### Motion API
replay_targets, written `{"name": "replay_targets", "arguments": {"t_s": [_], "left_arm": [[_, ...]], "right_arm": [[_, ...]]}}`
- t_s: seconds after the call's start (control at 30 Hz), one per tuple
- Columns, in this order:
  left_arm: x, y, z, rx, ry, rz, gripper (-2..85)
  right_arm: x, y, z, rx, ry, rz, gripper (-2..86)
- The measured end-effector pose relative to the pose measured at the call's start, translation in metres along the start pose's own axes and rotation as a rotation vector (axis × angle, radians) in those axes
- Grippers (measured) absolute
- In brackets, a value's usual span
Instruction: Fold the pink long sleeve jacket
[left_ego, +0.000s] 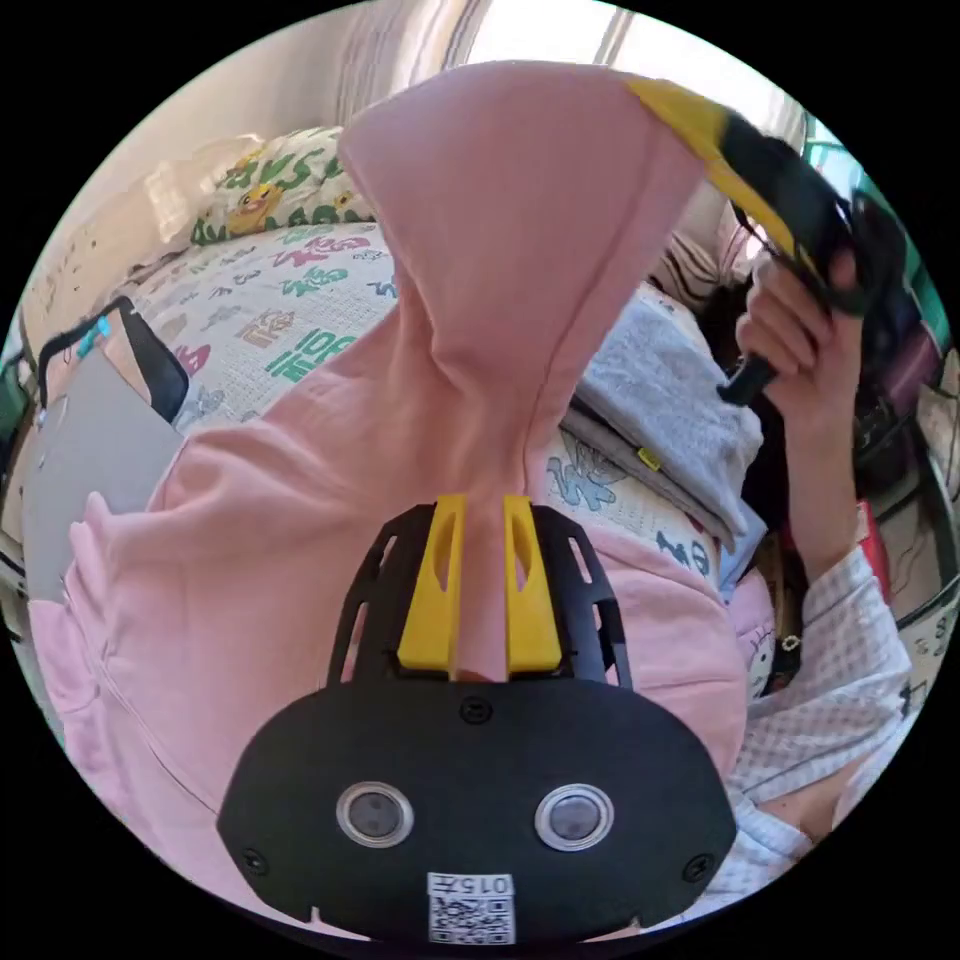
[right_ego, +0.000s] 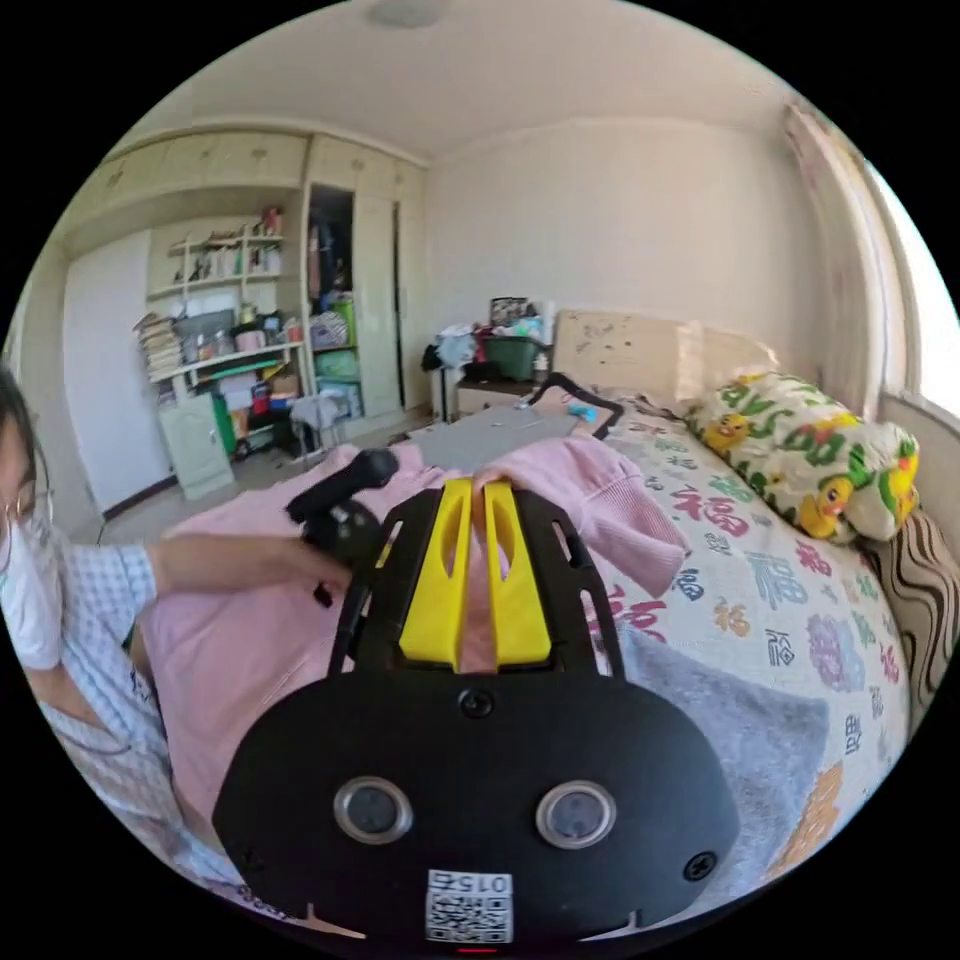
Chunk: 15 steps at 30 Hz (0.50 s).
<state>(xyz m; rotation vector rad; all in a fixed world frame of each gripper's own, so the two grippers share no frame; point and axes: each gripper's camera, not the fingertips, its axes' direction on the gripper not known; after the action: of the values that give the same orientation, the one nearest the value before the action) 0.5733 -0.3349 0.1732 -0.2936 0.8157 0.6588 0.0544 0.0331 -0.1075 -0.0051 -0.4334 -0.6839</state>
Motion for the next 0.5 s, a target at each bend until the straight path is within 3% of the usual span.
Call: {"name": "replay_targets", "arguments": {"t_s": [0.13, 0.23, 0.3, 0.4, 0.5], "left_arm": [[-0.067, 0.110, -0.064, 0.148, 0.230, -0.147, 8.9], [-0.080, 0.165, -0.057, 0.106, 0.194, -0.220, 11.1], [-0.083, 0.183, -0.071, 0.170, 0.229, -0.241, 11.5], [-0.054, 0.173, -0.112, 0.272, 0.083, -0.165, 11.8], [0.005, 0.121, -0.108, 0.227, -0.030, 0.018, 12.7]], "right_arm": [[-0.060, 0.058, 0.056, -0.190, -0.163, -0.109, 0.6], [-0.081, 0.101, 0.095, -0.295, -0.159, -0.168, 0.6], [-0.095, 0.117, 0.100, -0.309, -0.104, -0.236, 0.5], [-0.113, 0.134, 0.112, -0.353, -0.050, -0.311, 0.4], [-0.123, 0.155, 0.125, -0.348, 0.028, -0.357, 0.4]]}}
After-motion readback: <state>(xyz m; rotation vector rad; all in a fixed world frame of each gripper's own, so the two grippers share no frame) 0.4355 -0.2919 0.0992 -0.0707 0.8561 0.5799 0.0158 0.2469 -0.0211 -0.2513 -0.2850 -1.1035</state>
